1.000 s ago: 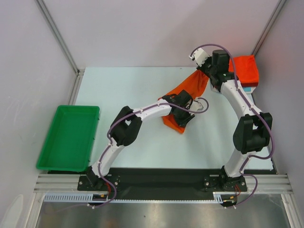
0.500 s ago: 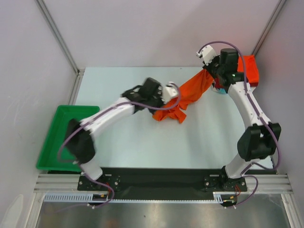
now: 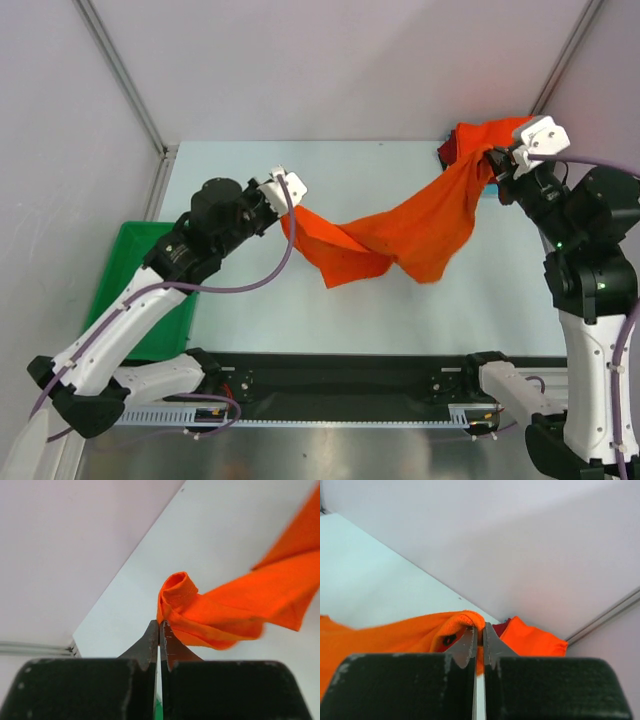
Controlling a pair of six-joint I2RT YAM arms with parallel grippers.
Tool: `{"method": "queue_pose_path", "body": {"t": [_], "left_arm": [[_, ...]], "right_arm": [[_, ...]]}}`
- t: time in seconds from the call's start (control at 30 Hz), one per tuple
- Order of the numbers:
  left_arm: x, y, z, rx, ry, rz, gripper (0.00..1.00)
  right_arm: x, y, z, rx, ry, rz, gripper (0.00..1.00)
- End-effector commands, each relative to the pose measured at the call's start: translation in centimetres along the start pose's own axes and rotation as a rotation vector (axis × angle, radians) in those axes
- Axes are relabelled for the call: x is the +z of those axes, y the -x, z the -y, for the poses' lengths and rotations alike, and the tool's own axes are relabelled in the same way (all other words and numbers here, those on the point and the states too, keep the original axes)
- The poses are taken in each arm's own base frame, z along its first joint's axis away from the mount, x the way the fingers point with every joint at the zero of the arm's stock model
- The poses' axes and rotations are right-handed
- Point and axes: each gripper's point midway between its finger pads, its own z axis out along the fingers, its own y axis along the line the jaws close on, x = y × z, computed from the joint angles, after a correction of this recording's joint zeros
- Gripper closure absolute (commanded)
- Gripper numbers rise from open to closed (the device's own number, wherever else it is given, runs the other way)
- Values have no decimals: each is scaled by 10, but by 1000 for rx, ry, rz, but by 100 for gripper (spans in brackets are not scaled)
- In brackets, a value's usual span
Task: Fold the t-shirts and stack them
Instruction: Flatten the tshirt out
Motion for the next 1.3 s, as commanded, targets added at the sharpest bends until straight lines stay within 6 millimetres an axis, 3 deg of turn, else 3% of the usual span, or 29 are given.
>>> {"method": "queue_pose_path", "body": {"t": [0.0,0.07,0.1,0.13,0.17,0.2,0.23,0.27,0.33,0.37,0.4,0.43,0.47,0.5,0.53,0.57,0.6,0.67,0.83,0.97,1.07,1.27], "left_arm": [[20,-19,-28,23,136,-66,100],[43,-32,-34,-5,171,-82,99],[51,-48,-43,-29,190,-117,100],[62,-58,-44,-57,184,-142,99],[83,-81,-39,-70,154,-211,100],[94,-95,-46,-94,156,-247,100],[104,-107,-46,-116,147,-278,100],[128,-137,-33,-132,106,-361,100],[149,-151,-32,-192,76,-396,99],[162,-154,-33,-216,73,-404,100],[177,-175,-23,-241,40,-455,100],[186,-182,-20,-279,29,-473,97],[195,-171,-30,-301,41,-452,86],[202,-181,-27,-327,33,-480,79],[204,-177,-28,-363,34,-469,73],[206,-173,-29,-370,31,-453,55],[209,-173,-26,-370,16,-445,45],[214,-179,-18,-366,-20,-457,30],[236,-188,-11,-357,-105,-482,25],[254,-208,-6,-360,-147,-517,33],[255,-228,-3,-363,-162,-553,45],[248,-258,-4,-387,-162,-602,44]], "right_arm": [[33,-72,-24,157,70,-176,100],[50,-108,-35,194,104,-241,100],[59,-137,-45,226,131,-280,100],[64,-152,-48,237,146,-302,100],[74,-177,-55,258,169,-355,100],[78,-192,-55,273,166,-382,100],[80,-213,-53,306,159,-419,100],[85,-228,-58,327,177,-453,100],[92,-283,-53,396,144,-568,100],[94,-297,-50,426,127,-597,100],[99,-318,-52,468,129,-632,100],[106,-321,-44,478,103,-613,100],[112,-317,-30,493,68,-597,100],[117,-315,-28,490,80,-586,100],[120,-316,-27,484,94,-592,100],[126,-308,-21,458,105,-570,100],[127,-310,-22,461,116,-583,100],[130,-316,-24,471,130,-598,100],[129,-320,-37,517,167,-605,100],[128,-322,-43,534,183,-612,100],[130,-322,-43,538,187,-613,100],[135,-321,-40,538,181,-604,100]]}}
